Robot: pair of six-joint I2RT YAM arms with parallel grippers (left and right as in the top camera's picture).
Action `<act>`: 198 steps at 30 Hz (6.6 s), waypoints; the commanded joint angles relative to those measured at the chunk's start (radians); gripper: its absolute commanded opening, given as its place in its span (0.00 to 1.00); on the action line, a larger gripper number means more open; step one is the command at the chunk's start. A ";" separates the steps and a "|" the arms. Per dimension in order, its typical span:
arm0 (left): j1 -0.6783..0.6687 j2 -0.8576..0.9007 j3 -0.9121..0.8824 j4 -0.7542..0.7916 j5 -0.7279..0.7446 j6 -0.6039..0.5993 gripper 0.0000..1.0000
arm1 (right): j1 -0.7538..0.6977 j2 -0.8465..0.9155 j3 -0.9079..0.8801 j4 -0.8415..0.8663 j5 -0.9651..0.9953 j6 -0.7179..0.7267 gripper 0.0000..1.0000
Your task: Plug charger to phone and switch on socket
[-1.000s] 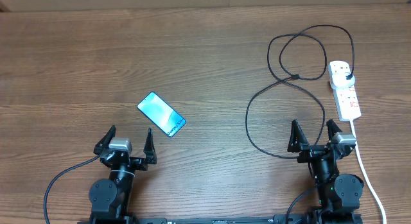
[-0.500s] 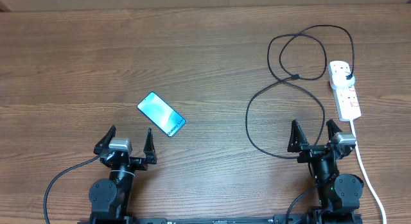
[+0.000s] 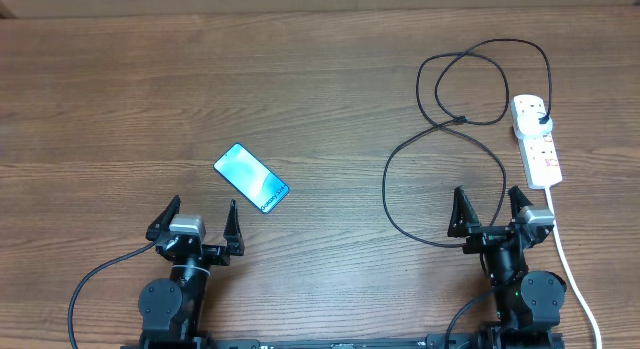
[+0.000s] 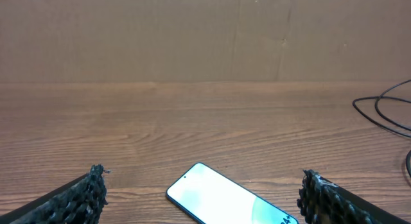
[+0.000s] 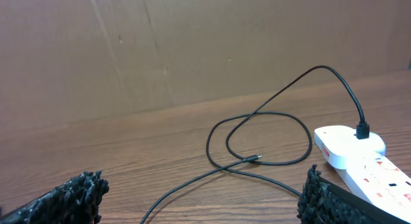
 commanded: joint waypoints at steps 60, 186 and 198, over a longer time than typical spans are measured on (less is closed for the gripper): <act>0.005 0.222 0.466 0.022 -0.014 -0.226 0.99 | 0.001 -0.010 -0.010 0.002 0.010 -0.008 1.00; -0.107 1.948 1.416 -0.948 -0.017 -1.056 1.00 | 0.001 -0.010 -0.010 0.002 0.010 -0.008 1.00; -0.116 1.948 1.415 -0.939 -0.036 -1.056 1.00 | 0.001 -0.010 -0.010 0.002 0.010 -0.007 1.00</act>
